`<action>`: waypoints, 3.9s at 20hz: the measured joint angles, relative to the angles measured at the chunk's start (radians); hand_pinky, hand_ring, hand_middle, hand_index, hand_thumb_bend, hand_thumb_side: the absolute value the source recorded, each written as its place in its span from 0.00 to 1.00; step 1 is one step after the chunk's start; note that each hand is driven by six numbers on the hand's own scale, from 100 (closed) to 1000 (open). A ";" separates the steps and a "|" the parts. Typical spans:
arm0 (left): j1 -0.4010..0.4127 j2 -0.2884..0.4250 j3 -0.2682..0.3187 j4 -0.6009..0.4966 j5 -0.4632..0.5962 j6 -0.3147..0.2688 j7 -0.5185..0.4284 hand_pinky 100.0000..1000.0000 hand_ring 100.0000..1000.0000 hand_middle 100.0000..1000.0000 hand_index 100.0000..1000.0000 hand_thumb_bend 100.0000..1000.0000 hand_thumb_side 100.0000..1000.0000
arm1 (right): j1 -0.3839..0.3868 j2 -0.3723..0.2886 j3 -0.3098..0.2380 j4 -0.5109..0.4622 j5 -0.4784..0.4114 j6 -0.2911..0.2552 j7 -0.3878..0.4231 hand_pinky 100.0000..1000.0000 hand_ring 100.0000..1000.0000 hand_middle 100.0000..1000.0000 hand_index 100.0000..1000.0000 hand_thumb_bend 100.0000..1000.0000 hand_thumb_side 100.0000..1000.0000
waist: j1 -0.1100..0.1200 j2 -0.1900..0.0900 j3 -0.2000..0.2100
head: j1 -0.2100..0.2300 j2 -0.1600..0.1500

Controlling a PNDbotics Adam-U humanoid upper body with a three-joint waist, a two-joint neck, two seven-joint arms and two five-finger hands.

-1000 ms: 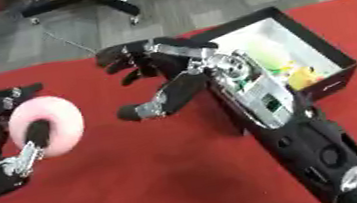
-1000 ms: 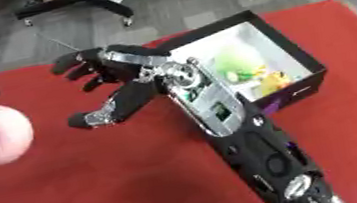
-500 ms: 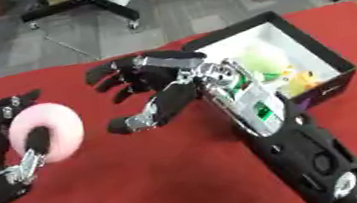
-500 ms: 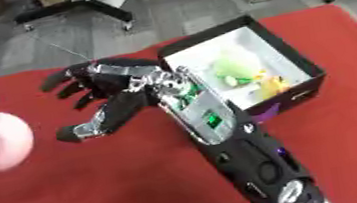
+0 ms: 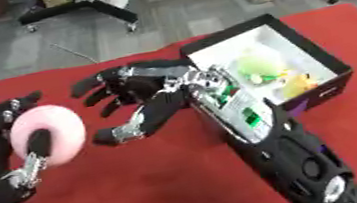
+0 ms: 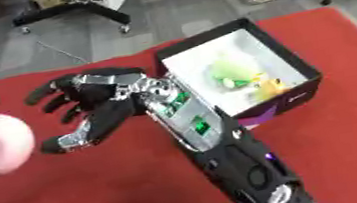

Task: Pick up the objects with one hand, pass them to the other hand, and then place them into the box on the other side of the table.

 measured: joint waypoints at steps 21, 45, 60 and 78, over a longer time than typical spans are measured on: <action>-0.023 -0.081 -0.012 0.049 -0.037 -0.036 0.023 0.98 0.57 0.46 0.50 0.00 0.28 | -0.007 0.018 0.001 0.002 0.001 0.039 -0.015 0.82 0.87 0.81 0.69 0.00 0.00 | 0.000 0.012 0.021 | -0.015 -0.002; -0.008 -0.105 -0.015 0.061 -0.040 0.056 0.011 1.00 0.69 0.60 0.85 0.69 0.62 | 0.003 0.021 -0.029 0.004 -0.098 0.110 -0.083 0.76 0.70 0.55 0.48 0.18 0.00 | 0.000 0.013 0.013 | -0.032 0.001; 0.035 -0.019 0.064 0.072 0.018 0.144 0.105 1.00 0.66 0.57 0.80 0.49 0.48 | 0.018 -0.100 -0.107 -0.034 -0.142 0.077 -0.169 0.76 0.71 0.56 0.49 0.20 0.00 | 0.000 0.012 -0.030 | -0.031 0.031; 0.082 0.025 0.126 0.060 0.094 0.195 0.204 1.00 0.64 0.54 0.77 0.45 0.44 | 0.128 -0.458 -0.302 0.069 -0.079 -0.102 -0.280 0.76 0.72 0.58 0.52 0.23 0.00 | 0.000 0.004 -0.062 | -0.069 0.099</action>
